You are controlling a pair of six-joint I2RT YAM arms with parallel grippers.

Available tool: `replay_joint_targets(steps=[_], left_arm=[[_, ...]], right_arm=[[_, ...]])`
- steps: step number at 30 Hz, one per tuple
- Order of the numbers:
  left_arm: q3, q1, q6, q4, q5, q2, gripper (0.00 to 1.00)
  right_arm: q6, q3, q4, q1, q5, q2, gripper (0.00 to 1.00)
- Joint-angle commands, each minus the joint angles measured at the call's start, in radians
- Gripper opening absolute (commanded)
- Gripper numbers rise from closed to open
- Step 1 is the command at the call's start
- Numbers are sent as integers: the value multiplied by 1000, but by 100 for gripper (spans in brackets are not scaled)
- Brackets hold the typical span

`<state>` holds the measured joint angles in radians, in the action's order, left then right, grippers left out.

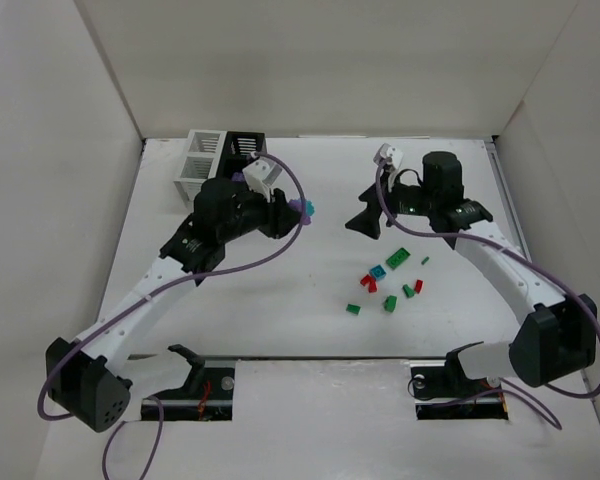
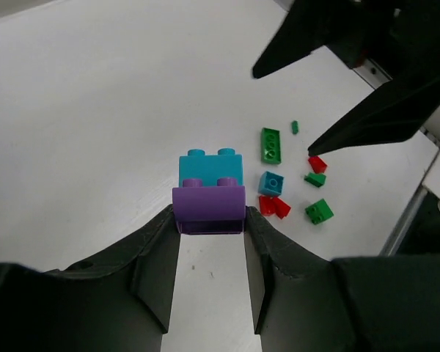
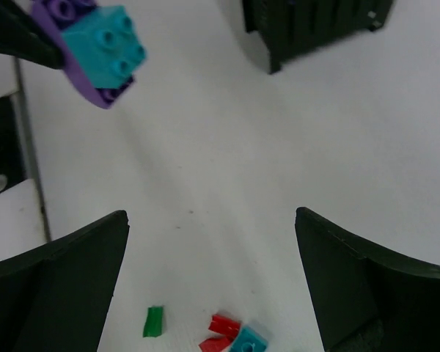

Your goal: Sort the legos into containers by color

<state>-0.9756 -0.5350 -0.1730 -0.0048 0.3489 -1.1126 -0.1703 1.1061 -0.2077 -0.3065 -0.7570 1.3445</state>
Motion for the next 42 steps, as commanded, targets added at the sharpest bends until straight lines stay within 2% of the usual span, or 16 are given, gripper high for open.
replay_joint_targets(steps=[1,3,7,15,23,24,27,28,31,34,37,39,41,42], left_arm=[[18,0,225,114,264,-16,0],[-4,0,279,95,355,-27,0],[-5,0,343,79,469,-36,0],[-14,0,363,89,544,-4,0],[-23,-10,354,75,544,-4,0],[-23,-10,354,75,533,-4,0],[-23,-10,343,75,509,5,0],[-23,-10,343,75,509,5,0],[-14,-10,331,89,500,16,0],[-14,-10,319,103,499,27,0],[-5,-19,319,103,499,27,0],[-5,-19,328,103,509,27,0],[-5,-19,328,103,509,27,0],[-5,-19,319,103,496,27,0]], right_arm=[[-103,40,76,-20,-336,-11,100],[-103,67,76,-32,-421,-11,98],[-113,89,76,-43,-475,-2,98],[-136,121,76,-91,-475,47,98],[-156,164,76,-141,-475,110,97],[-156,175,76,-141,-475,110,90],[-156,175,76,-141,-484,119,79],[-156,175,76,-141,-484,119,69],[-156,175,65,-151,-484,119,59],[-156,175,54,-151,-484,119,59],[-156,175,54,-151,-498,119,64],[-156,185,54,-160,-512,130,64],[-156,186,54,-169,-512,139,60],[-156,186,54,-169,-512,139,54]])
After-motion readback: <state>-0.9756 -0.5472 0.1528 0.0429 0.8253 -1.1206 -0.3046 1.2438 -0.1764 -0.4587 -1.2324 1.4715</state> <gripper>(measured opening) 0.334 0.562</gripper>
